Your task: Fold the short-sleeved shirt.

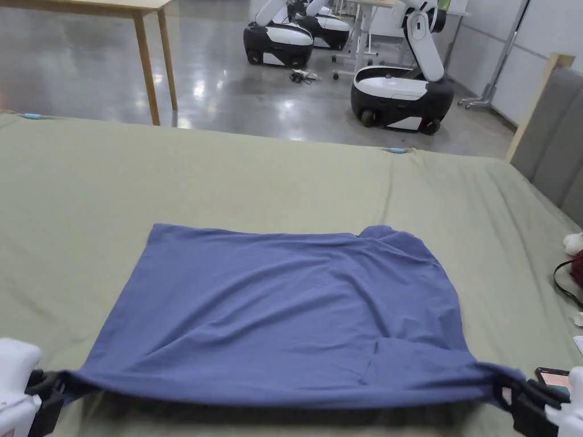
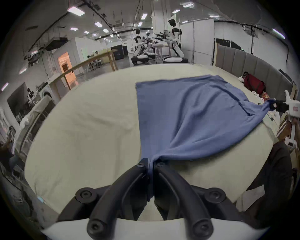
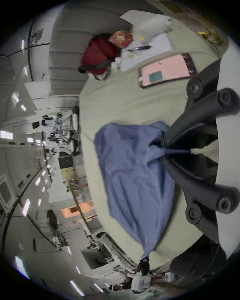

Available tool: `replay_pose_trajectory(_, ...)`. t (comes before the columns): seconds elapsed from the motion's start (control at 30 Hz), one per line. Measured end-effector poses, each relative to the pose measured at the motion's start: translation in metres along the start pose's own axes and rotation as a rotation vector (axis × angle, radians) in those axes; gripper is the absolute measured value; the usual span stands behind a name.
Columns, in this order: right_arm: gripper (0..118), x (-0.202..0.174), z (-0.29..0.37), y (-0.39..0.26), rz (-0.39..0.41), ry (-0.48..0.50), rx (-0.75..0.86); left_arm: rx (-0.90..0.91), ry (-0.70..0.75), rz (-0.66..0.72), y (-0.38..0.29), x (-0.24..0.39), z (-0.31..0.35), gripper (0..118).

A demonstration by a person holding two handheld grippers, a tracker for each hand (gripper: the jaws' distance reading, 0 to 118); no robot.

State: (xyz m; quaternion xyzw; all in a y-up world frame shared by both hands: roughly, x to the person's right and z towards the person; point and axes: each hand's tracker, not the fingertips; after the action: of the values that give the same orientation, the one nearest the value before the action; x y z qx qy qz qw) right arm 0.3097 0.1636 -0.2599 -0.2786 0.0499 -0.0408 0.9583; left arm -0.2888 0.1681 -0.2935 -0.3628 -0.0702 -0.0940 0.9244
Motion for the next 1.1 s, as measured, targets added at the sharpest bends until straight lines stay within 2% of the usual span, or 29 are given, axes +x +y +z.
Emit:
replay_pose_trajectory(0.13, 7, -0.004, -0.019, 0.058, 0.011, -0.01, 0.037, 0.025, 0.016, -0.003, 0.063, -0.012, -0.018, 5)
replay_pose_trajectory(0.3, 7, -0.003, -0.101, 0.107, 0.0, -0.122, -0.061, -0.092, 0.052, -0.043, 0.131, -0.018, -0.103, 5)
replay_pose_trajectory(0.47, 7, 0.015, -0.182, 0.102, -0.054, -0.163, -0.202, -0.259, 0.042, 0.027, 0.138, -0.016, -0.185, 5)
replay_pose_trajectory(0.5, 7, 0.015, -0.19, 0.099, -0.057, -0.189, -0.212, -0.282, 0.027, 0.035, 0.135, -0.015, -0.192, 5)
replay_pose_trajectory(0.57, 7, 0.017, -0.197, 0.093, -0.051, -0.182, -0.212, -0.269, 0.032, 0.029, 0.13, -0.01, -0.195, 5)
replay_pose_trajectory(0.6, 12, 0.018, -0.194, 0.091, -0.056, -0.178, -0.21, -0.255, 0.028, 0.03, 0.128, -0.006, -0.187, 5)
replay_pose_trajectory(0.63, 23, 0.017, -0.189, 0.09, -0.066, -0.159, -0.197, -0.23, 0.021, 0.035, 0.127, -0.004, -0.18, 14)
replay_pose_trajectory(0.67, 47, 0.017, -0.179, 0.089, -0.082, -0.125, -0.163, -0.177, 0.012, 0.044, 0.126, -0.002, -0.166, 43)
replay_pose_trajectory(0.7, 74, 0.012, -0.163, 0.088, -0.074, -0.095, -0.143, -0.125, 0.007, 0.05, 0.124, 0.001, -0.148, 95)
replay_pose_trajectory(0.73, 78, 0.008, -0.148, 0.087, -0.058, -0.084, -0.102, -0.092, -0.01, 0.042, 0.122, 0.002, -0.132, 112)
replay_pose_trajectory(0.8, 78, -0.002, -0.108, 0.079, -0.017, -0.059, 0.028, 0.075, -0.022, 0.018, 0.109, 0.013, -0.087, 112)
replay_pose_trajectory(0.87, 78, -0.015, -0.075, 0.068, 0.011, -0.035, 0.106, 0.17, -0.01, -0.015, 0.092, 0.02, -0.051, 112)
replay_pose_trajectory(0.97, 77, -0.033, -0.036, 0.038, 0.102, -0.089, 0.168, 0.292, 0.033, -0.044, 0.055, 0.037, -0.007, 112)
replay_pose_trajectory(1.0, 76, -0.036, -0.028, 0.03, 0.118, -0.09, 0.157, 0.299, 0.049, -0.05, 0.041, 0.036, -0.001, 108)
replay_pose_trajectory(1.03, 72, -0.038, -0.021, 0.021, 0.122, -0.086, 0.138, 0.286, 0.057, -0.044, 0.029, 0.039, 0.006, 95)
replay_pose_trajectory(1.07, 57, -0.04, -0.015, 0.012, 0.129, -0.087, 0.131, 0.271, 0.064, -0.033, 0.017, 0.04, 0.012, 71)
replay_pose_trajectory(1.1, 29, -0.043, -0.012, 0.004, 0.137, -0.096, 0.13, 0.247, 0.069, -0.018, 0.008, 0.039, 0.014, 27)
